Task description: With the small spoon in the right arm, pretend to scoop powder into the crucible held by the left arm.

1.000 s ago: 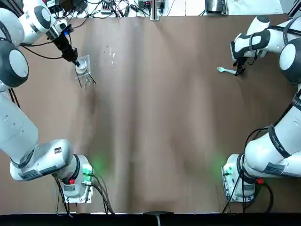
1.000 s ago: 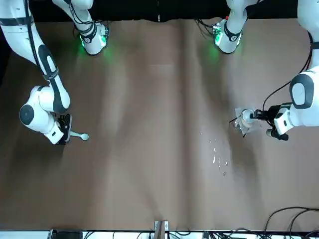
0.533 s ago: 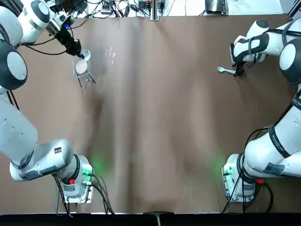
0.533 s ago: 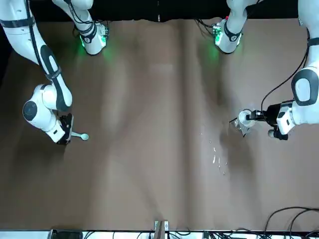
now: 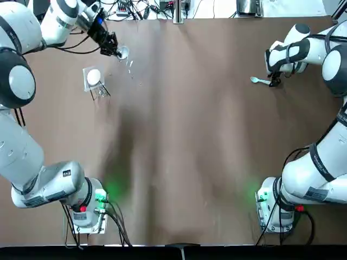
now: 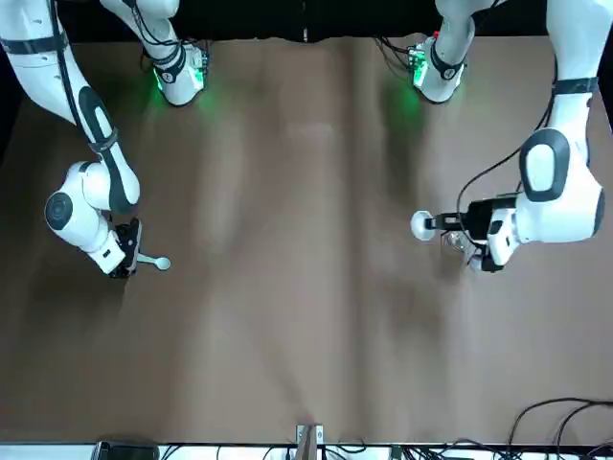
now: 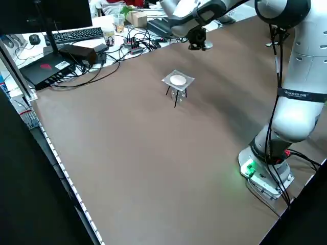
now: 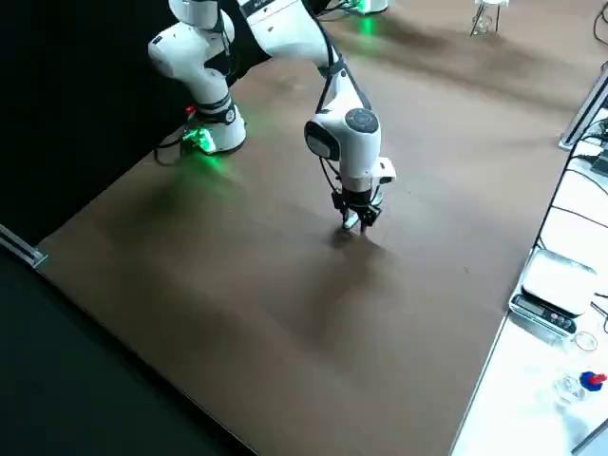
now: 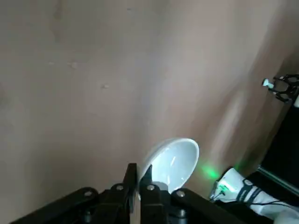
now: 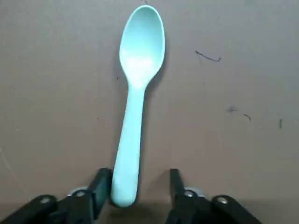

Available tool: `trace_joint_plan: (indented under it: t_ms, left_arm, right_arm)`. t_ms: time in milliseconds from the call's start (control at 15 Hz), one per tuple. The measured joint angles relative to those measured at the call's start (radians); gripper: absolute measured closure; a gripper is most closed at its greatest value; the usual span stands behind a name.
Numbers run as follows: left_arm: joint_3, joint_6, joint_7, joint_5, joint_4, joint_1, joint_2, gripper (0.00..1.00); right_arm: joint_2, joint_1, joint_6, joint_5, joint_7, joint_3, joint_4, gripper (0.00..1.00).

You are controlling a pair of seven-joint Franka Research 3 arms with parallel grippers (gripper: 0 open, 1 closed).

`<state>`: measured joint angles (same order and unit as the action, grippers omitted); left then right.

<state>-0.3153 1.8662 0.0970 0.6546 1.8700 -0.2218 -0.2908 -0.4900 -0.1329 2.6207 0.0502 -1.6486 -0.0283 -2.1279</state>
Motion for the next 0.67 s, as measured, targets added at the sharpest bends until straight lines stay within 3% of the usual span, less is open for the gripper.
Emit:
trace_joint_plan:
  t_ms: [200,667]
  left_arm:
    - [-0.073,0.062,-0.111,0.001,-0.01,0.017,0.0,0.93]
    - [-0.109,0.152,-0.246,0.001,-0.01,0.09,0.0,0.93]
  right_arm:
    - [0.002,0.0,0.004,0.0,0.0,0.0,0.0,0.75]
    - [0.002,0.0,0.003,0.0,0.0,0.0,0.0,0.75]
